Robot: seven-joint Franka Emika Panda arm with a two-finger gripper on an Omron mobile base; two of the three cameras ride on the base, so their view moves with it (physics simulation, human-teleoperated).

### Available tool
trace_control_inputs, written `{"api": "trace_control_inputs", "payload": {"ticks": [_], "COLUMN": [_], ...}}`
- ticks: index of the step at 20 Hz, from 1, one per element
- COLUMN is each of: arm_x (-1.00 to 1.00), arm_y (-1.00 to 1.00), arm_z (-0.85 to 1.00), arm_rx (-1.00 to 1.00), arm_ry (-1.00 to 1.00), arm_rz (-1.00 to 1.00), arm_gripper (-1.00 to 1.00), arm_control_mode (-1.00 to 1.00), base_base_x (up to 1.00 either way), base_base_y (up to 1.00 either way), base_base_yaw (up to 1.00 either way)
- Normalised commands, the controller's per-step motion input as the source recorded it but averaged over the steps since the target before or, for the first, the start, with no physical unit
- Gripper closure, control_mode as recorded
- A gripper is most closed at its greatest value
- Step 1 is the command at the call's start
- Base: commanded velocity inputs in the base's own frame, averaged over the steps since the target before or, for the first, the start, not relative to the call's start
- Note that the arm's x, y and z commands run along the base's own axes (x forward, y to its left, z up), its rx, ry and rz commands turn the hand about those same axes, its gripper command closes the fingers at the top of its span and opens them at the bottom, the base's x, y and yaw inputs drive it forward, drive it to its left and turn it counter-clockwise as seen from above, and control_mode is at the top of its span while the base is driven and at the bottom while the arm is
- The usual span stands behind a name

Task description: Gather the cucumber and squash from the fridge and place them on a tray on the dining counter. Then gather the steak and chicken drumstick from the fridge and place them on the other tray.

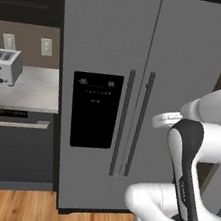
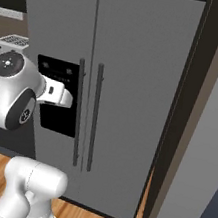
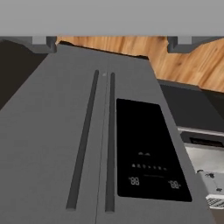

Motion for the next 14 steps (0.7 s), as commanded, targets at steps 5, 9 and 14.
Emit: {"api": "trace_control_inputs", "payload": {"ticks": [5,9,14], "arm_x": [0.40,0.39,0.39], "arm_y": [-0.21,-0.28,-0.16], "arm_z": [-0.18,-0.28,-0.23], "arm_rx": [0.03,0.04,0.02], "arm_ry": [0.00,0.00,0.00], "arm_rz": [-0.01,0.00,0.00], "arm_gripper": [-1.00,-1.00,-1.00], "arm_control_mode": [-1.00,-1.00,-1.00], "base_base_x": [0.00,0.00,0.00], "base_base_y": [0.00,0.00,0.00], "base_base_yaw": [0.00,0.00,0.00]}}
